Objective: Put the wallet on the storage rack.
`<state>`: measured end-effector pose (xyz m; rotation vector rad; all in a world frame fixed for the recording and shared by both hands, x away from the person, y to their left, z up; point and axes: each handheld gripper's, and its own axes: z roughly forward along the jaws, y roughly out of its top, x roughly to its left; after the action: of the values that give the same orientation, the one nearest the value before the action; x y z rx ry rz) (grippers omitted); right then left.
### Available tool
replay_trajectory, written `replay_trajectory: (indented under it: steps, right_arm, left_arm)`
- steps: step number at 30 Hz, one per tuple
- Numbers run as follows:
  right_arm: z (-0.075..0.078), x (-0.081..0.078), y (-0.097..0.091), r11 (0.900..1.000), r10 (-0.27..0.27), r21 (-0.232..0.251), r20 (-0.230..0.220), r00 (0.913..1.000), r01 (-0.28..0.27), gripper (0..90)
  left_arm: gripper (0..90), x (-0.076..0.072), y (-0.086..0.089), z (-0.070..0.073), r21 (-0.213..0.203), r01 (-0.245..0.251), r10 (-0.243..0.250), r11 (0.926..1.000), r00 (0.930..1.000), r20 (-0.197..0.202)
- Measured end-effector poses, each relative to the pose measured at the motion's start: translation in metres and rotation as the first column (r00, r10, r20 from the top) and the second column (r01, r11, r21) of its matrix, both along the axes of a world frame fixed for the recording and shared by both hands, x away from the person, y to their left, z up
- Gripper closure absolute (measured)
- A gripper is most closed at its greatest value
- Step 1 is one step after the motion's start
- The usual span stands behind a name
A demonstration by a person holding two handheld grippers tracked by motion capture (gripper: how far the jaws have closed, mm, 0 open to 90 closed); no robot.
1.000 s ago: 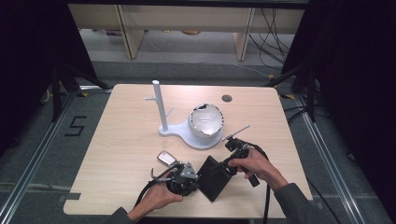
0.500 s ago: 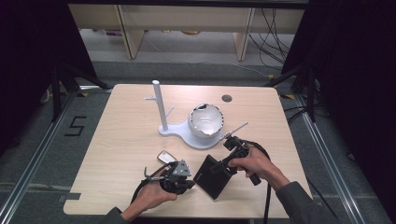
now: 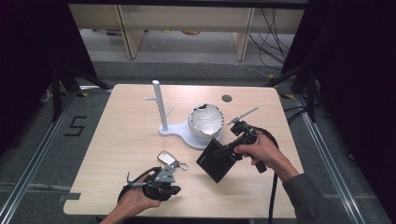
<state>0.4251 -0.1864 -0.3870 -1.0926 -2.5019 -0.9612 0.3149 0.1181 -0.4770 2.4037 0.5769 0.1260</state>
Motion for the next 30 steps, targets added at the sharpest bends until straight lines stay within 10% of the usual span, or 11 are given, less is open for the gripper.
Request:
replay_trajectory:
  steps: [5, 18, 30]
  right_arm:
    - [0.014, 0.01, -0.011, 0.9987, -0.048, 0.015, 0.048, 0.9977, 0.048, 77.8]
    - [0.037, 0.03, -0.033, 0.9896, -0.133, 0.069, 0.115, 0.9843, 0.126, 77.8]
    - [0.038, 0.057, -0.044, 0.9551, -0.275, 0.143, 0.098, 0.9565, 0.26, 77.8]
  left_arm:
    - [84.5, -0.004, 0.018, 0.001, -0.076, -0.094, 0.093, 0.9927, 0.9954, -0.024]
    - [51.8, -0.012, 0.058, -0.006, -0.097, -0.201, 0.198, 0.9747, 0.9792, -0.046]
    - [36.8, -0.015, 0.077, -0.009, -0.103, -0.283, 0.28, 0.9536, 0.9591, -0.043]
